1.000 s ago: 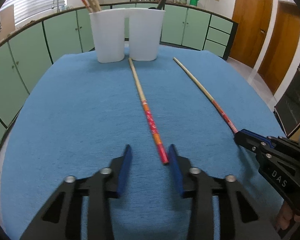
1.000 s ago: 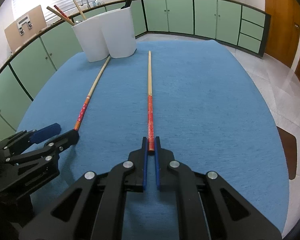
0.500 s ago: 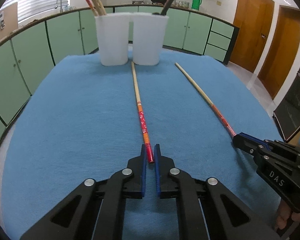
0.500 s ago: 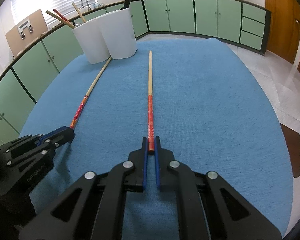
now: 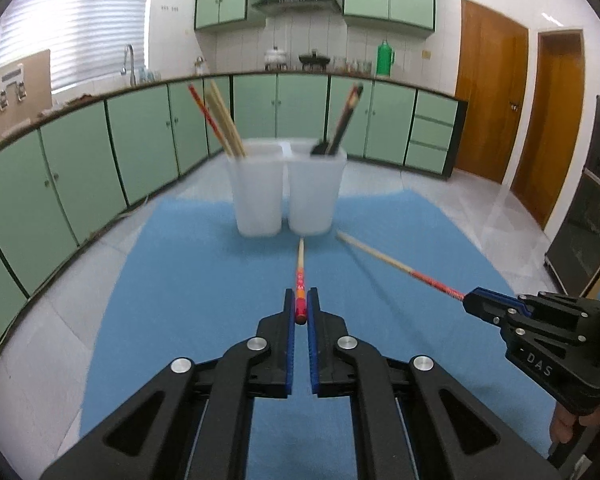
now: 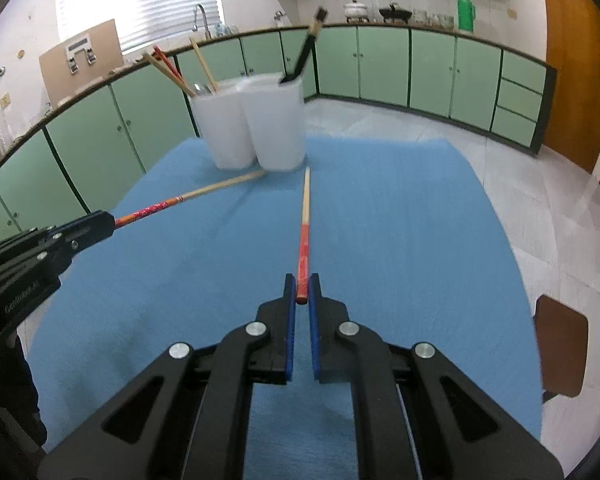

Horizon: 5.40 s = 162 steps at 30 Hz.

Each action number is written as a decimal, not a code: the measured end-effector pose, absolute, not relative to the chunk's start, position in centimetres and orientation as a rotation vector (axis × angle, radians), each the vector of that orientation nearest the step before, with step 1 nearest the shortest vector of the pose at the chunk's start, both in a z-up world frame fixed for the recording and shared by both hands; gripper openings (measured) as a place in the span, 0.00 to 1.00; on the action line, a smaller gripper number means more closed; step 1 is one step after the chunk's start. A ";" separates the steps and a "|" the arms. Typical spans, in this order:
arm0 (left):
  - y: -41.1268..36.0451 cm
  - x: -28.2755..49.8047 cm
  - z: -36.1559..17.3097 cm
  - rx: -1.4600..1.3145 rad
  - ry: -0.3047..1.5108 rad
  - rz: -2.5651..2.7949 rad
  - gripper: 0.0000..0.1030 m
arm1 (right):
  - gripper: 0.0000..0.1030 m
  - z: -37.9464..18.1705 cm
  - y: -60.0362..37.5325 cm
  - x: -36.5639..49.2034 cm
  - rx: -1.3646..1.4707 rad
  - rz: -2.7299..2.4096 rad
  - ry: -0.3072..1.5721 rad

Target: Organize utensils

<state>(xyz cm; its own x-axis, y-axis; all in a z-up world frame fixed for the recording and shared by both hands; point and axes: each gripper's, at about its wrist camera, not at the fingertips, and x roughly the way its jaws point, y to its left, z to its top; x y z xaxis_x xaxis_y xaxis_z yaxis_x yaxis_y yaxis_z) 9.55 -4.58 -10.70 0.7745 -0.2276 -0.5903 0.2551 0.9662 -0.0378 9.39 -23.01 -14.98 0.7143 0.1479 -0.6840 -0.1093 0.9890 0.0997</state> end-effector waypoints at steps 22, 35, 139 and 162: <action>-4.6 13.5 -2.9 0.043 0.464 -0.339 0.05 | 0.05 -2.4 -23.8 14.2 0.091 0.314 0.622; -4.6 15.7 3.0 0.064 0.333 -0.372 0.05 | 0.05 4.7 -22.8 18.1 -0.006 0.376 0.543; -1.3 14.9 -1.6 0.005 0.347 -0.213 0.94 | 0.95 -1.3 -21.0 16.9 -0.006 0.175 0.420; -1.4 15.0 -1.3 0.003 0.339 -0.210 0.94 | 0.95 -1.3 -21.1 17.0 -0.008 0.173 0.419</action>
<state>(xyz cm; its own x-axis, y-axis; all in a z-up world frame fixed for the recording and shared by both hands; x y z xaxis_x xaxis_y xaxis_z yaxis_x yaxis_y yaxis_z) 15.01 -1.42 -1.35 0.9216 -0.2045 -0.3299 0.2054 0.9781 -0.0327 16.99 -21.13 -1.29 0.8990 0.1652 -0.4056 -0.1687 0.9853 0.0274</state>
